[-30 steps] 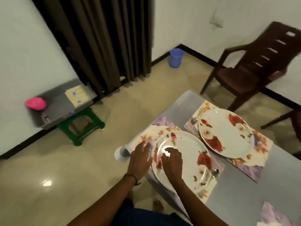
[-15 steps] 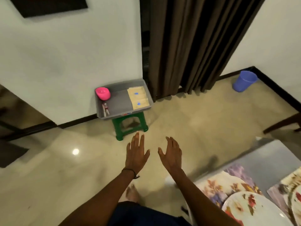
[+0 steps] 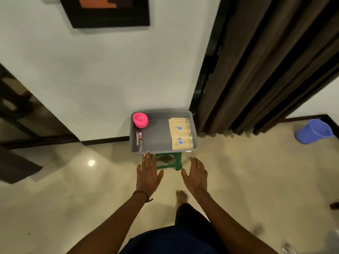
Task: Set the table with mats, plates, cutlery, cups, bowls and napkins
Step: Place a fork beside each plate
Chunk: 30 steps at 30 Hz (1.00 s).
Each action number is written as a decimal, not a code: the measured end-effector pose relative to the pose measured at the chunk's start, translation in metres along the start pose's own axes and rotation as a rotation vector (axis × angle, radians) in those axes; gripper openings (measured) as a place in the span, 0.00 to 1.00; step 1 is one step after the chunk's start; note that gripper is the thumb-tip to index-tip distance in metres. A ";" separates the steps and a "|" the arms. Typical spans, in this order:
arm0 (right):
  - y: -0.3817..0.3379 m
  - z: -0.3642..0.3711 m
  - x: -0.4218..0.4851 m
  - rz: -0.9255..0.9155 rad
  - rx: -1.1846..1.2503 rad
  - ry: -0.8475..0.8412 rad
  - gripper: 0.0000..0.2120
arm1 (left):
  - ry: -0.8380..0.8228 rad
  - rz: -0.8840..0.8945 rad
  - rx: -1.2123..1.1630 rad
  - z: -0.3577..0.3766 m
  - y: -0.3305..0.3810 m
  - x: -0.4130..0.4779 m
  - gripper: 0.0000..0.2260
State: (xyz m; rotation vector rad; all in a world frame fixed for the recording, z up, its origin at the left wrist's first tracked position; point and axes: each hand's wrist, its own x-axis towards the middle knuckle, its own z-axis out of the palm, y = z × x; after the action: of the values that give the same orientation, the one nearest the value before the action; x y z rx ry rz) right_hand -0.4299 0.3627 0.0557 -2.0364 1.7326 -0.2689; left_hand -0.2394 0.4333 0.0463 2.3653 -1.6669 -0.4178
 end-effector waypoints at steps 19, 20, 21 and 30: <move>-0.094 0.132 0.223 -0.076 0.206 -0.461 0.14 | -0.034 -0.309 -0.198 0.060 -0.047 0.160 0.26; -0.100 0.150 0.231 -0.072 0.217 -0.474 0.14 | -0.030 -0.284 -0.195 0.069 -0.056 0.171 0.24; -0.105 0.168 0.240 -0.058 0.226 -0.484 0.14 | -0.023 -0.242 -0.172 0.079 -0.066 0.182 0.22; -0.128 0.315 0.326 0.120 0.359 -0.472 0.11 | -0.024 -0.385 -0.341 0.175 -0.167 0.298 0.12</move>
State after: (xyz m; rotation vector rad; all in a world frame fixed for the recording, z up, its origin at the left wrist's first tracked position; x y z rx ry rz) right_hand -0.1197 0.1264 -0.2084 -1.5751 1.3893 -0.0458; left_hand -0.0596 0.2053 -0.2052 2.4102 -1.0373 -0.7337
